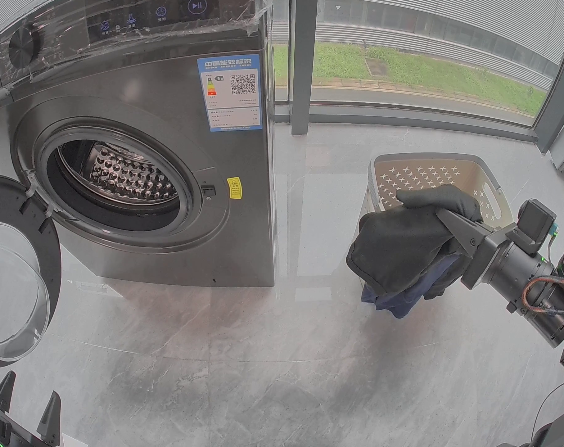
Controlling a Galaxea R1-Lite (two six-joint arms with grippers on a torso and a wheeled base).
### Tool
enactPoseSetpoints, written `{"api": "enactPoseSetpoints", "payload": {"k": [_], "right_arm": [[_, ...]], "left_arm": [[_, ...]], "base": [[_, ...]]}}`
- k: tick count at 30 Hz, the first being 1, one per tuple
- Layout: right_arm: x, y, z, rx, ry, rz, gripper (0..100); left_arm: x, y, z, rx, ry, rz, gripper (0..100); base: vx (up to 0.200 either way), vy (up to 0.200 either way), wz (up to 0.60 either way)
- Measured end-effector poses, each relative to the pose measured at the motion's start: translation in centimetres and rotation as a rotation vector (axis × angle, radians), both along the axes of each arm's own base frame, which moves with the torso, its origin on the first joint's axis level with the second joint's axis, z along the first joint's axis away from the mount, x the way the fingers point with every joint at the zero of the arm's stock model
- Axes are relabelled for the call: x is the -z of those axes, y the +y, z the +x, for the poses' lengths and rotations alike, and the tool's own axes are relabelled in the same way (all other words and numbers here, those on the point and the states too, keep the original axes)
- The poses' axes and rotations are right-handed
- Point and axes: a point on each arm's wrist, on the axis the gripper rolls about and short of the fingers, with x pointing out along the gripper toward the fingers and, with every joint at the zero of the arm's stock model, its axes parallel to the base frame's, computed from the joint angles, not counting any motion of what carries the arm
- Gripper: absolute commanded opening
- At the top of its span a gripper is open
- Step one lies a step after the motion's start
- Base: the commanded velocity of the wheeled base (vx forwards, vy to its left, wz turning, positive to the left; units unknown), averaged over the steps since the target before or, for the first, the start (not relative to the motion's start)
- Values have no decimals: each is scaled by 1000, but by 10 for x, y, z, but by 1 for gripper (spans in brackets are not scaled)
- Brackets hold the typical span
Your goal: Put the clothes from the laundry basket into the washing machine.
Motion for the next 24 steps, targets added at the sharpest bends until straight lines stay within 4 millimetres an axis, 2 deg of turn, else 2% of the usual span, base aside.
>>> {"api": "enactPoseSetpoints", "payload": {"k": [7,15,24], "right_arm": [[0,0,0,0,2,0,0],[1,1,0,-4,6,-1,0],[1,0,1,-1,7,-1,0]], "left_arm": [[0,0,0,1,0,0,100],[0,0,0,1,0,0,100],[0,0,0,0,0,0,100]], "base": [[-200,0,0],[0,0,0],[0,200,0]]}}
